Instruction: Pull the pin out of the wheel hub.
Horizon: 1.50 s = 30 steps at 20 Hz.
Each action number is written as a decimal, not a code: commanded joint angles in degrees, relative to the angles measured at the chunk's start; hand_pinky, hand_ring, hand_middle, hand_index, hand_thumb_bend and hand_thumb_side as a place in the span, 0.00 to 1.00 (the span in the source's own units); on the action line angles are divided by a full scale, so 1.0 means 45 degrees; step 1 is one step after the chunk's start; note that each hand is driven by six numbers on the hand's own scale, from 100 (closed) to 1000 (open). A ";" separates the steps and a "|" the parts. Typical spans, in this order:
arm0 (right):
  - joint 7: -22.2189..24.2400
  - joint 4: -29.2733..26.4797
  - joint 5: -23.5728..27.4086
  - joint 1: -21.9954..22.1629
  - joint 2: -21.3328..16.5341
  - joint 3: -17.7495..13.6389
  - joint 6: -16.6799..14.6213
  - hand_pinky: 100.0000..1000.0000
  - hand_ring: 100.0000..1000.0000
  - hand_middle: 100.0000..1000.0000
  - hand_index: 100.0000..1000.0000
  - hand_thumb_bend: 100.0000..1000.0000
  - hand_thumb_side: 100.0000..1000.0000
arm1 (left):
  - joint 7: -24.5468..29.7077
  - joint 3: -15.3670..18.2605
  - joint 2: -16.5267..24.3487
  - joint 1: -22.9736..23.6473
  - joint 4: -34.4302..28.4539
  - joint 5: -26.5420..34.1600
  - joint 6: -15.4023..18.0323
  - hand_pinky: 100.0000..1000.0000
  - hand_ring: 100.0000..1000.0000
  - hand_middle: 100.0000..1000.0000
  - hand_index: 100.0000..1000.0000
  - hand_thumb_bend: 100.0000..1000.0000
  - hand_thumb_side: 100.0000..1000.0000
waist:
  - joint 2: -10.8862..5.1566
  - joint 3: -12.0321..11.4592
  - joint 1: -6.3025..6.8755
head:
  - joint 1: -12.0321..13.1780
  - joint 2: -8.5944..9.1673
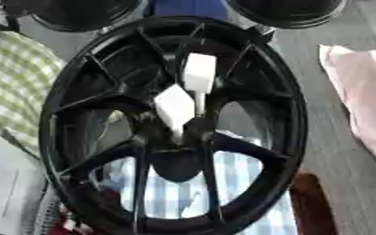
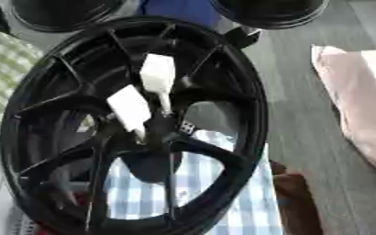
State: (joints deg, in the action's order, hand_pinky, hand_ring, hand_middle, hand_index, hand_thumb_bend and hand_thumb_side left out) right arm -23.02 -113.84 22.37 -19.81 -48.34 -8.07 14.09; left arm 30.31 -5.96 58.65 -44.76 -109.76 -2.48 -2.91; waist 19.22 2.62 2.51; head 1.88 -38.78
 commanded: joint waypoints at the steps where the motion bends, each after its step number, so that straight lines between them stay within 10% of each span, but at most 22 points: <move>1: -0.0144 -0.0166 -0.0150 -0.0009 -0.0164 -0.0259 0.0016 0.83 0.58 0.72 0.71 0.00 0.73 | 0.0196 0.0063 0.0194 -0.0277 0.0028 0.0008 0.0031 0.83 0.74 0.69 0.78 0.48 0.62 | -0.0130 -0.0034 0.0158 | -0.0079 -0.0022; 11: -0.0120 -0.0166 -0.0100 0.0135 -0.0159 -0.0228 -0.0027 0.82 0.57 0.71 0.71 0.00 0.73 | 0.0122 0.0033 0.0203 -0.0305 0.0242 0.0256 0.0066 0.83 0.72 0.69 0.79 0.48 0.62 | -0.0152 -0.0069 0.0198 | -0.0341 0.0039; 30: -0.0455 -0.0166 0.0300 0.0218 -0.0174 -0.0102 0.0236 0.82 0.55 0.69 0.70 0.00 0.74 | 0.3835 -0.2499 -0.1113 -0.2963 0.0876 -0.0069 0.0613 0.81 0.62 0.68 0.77 0.55 0.53 | -0.0249 -0.0079 0.0315 | -0.0174 0.0365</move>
State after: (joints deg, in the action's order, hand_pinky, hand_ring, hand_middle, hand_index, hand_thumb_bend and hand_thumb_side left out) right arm -24.77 -113.84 23.45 -18.18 -47.58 -8.07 15.14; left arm 46.81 -17.21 53.08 -57.01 -106.04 -2.61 -0.19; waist 19.22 2.31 3.38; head 0.92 -37.94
